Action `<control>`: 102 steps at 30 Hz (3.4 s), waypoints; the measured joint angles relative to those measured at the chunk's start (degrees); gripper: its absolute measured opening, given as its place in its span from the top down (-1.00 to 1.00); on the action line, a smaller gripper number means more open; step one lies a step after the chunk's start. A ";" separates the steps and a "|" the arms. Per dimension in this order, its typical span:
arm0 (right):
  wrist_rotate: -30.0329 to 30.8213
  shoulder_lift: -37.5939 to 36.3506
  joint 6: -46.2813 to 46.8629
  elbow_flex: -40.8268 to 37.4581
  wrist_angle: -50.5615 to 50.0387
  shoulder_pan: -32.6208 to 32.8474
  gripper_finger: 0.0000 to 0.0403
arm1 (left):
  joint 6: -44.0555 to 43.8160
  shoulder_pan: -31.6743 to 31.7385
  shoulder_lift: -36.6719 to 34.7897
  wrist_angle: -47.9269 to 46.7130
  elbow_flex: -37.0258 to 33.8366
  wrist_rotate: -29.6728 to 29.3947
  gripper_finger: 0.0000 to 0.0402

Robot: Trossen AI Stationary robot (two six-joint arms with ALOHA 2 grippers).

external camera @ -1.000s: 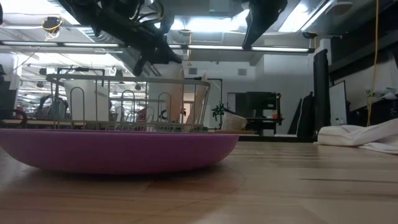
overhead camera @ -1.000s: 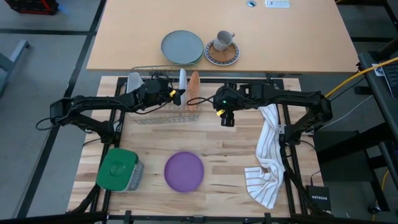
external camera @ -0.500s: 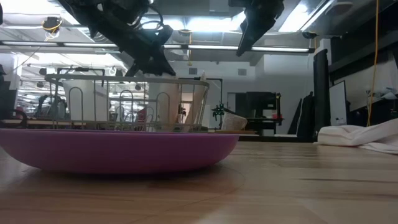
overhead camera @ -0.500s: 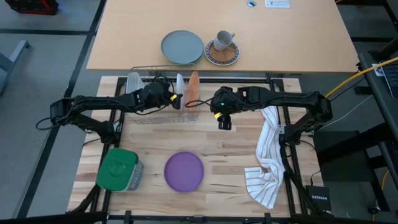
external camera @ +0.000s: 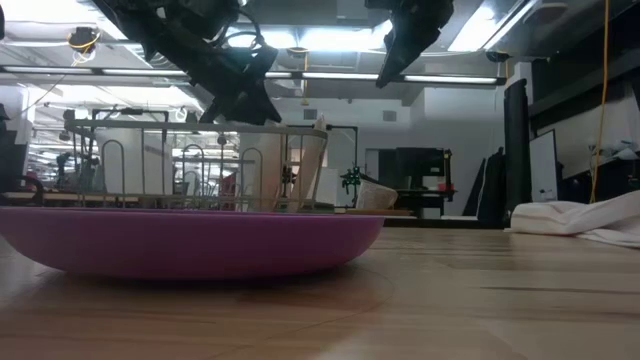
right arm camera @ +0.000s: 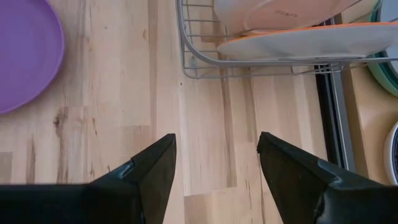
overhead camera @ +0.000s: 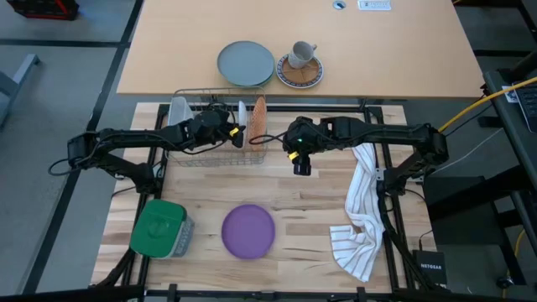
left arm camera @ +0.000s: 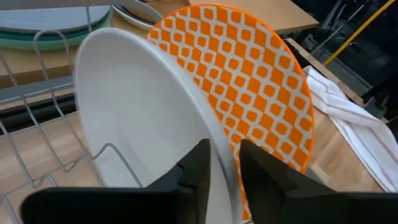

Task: Sort dishes
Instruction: Put the white plate into the dish rack, then put the purple plate into the dish rack

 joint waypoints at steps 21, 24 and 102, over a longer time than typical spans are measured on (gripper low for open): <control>-0.07 0.00 0.02 0.00 -1.74 0.00 -0.15 | 11.64 1.87 -6.45 -3.50 -0.01 0.31 0.39; -0.05 0.00 0.02 0.00 -1.89 0.00 -0.15 | 12.66 2.21 -9.06 -5.99 -0.01 0.33 0.39; -9.61 14.53 22.71 -0.02 12.06 16.94 -0.15 | 60.06 -55.22 15.19 -4.37 5.38 14.60 0.39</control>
